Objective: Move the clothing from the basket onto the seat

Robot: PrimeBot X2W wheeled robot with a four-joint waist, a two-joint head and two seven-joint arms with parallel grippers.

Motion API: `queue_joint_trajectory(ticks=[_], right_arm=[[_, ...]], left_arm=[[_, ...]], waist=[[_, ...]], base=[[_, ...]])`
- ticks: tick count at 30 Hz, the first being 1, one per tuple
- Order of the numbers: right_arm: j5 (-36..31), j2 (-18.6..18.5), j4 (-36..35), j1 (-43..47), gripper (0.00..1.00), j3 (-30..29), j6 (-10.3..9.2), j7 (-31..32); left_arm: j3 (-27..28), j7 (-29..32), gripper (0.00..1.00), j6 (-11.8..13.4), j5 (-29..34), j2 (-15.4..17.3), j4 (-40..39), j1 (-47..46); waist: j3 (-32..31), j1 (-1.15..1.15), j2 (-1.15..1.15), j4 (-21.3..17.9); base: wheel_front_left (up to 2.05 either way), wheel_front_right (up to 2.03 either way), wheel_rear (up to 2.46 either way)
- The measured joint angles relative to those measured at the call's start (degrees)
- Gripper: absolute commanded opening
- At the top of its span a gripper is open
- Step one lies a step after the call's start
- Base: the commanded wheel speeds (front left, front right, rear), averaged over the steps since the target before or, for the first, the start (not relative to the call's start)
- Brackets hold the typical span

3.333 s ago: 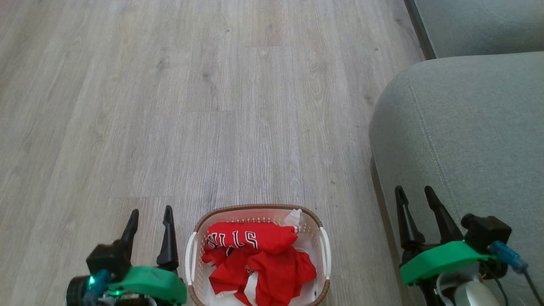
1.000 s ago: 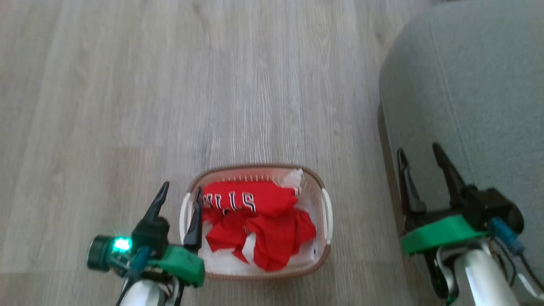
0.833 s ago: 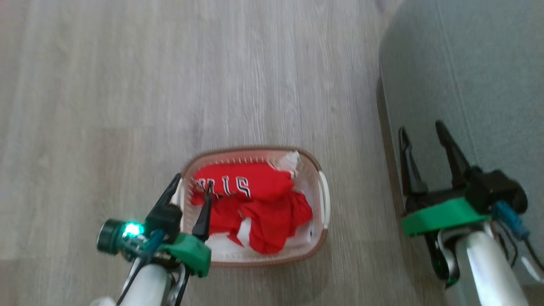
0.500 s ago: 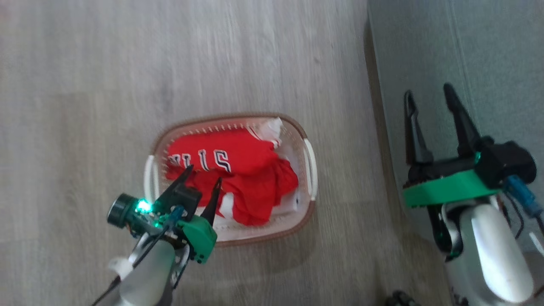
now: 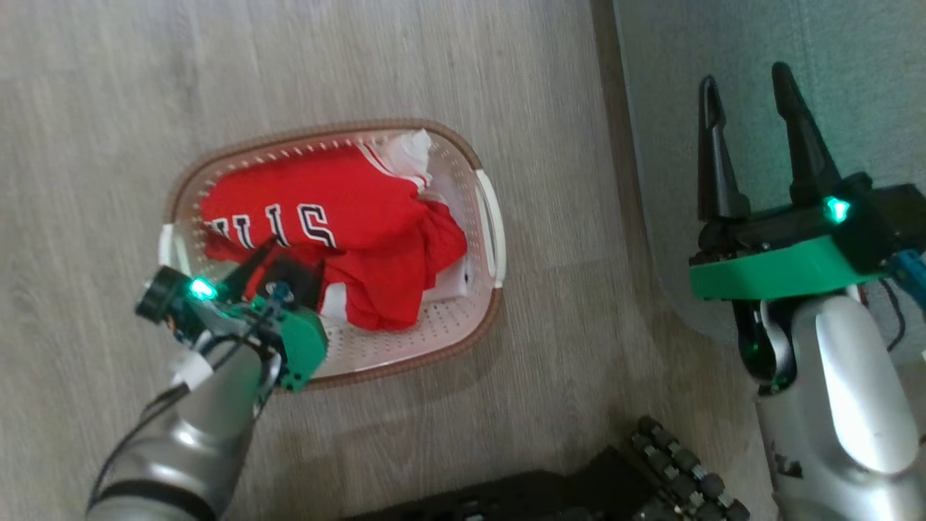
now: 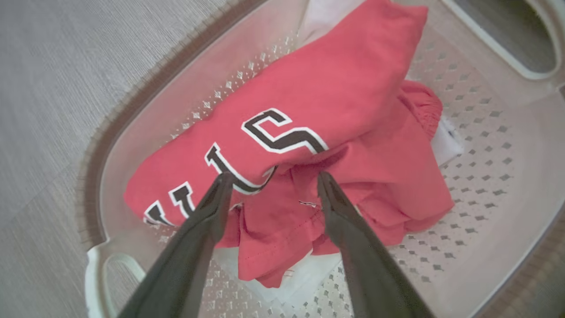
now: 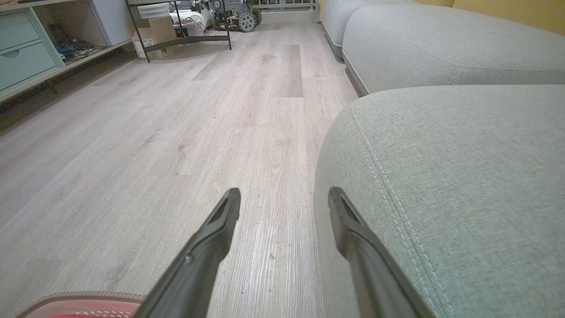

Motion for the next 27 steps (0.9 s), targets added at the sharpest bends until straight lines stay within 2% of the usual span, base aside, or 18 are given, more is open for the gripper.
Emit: queue_joint_trajectory(ticks=[7,11,12,14,15,22,27], right_arm=[[0.7,0.0,-0.8,-2.2,1.00,0.3,0.00,0.0],[1.1,0.0,-0.8,-2.6,1.00,0.8,0.00,0.0],[1.1,0.0,-0.8,-2.9,1.00,0.9,0.00,0.0],[1.1,0.0,-0.8,-3.4,1.00,1.0,0.00,0.0],[1.1,0.0,-0.8,-3.5,1.00,1.1,0.00,0.0],[1.0,-0.1,0.6,-3.3,1.00,0.5,0.00,0.0],[0.4,-0.1,2.2,-2.5,1.00,0.5,0.00,0.0]], left_arm=[[-1.1,0.0,1.00,2.3,0.7,0.3,3.0,-6.0],[-1.7,0.0,1.00,2.5,0.6,0.3,4.9,-7.5],[-1.8,0.0,0.83,2.5,0.6,0.3,5.2,-7.5],[-1.8,0.0,0.03,2.4,0.2,0.1,5.8,-7.5],[-1.8,0.0,0.00,2.1,-0.2,0.0,5.8,-7.5],[-2.1,0.0,0.00,0.5,-3.0,-1.2,0.9,-6.9],[-1.5,0.0,0.00,-1.0,-7.1,-2.1,-4.5,-2.6]], waist=[[4.4,0.00,0.00,-1.2],[5.7,0.00,0.00,-1.4],[5.9,0.00,0.00,-1.5],[5.9,0.00,0.00,-1.6],[5.8,0.00,0.00,-1.6],[3.2,0.00,0.00,-0.5],[-1.0,0.00,0.00,0.9]], base=[[0.00,0.00,0.00],[0.00,0.00,0.00],[0.00,0.00,0.00],[0.00,0.00,0.00],[0.00,0.00,0.00],[0.00,0.00,0.00],[0.00,0.00,0.00]])
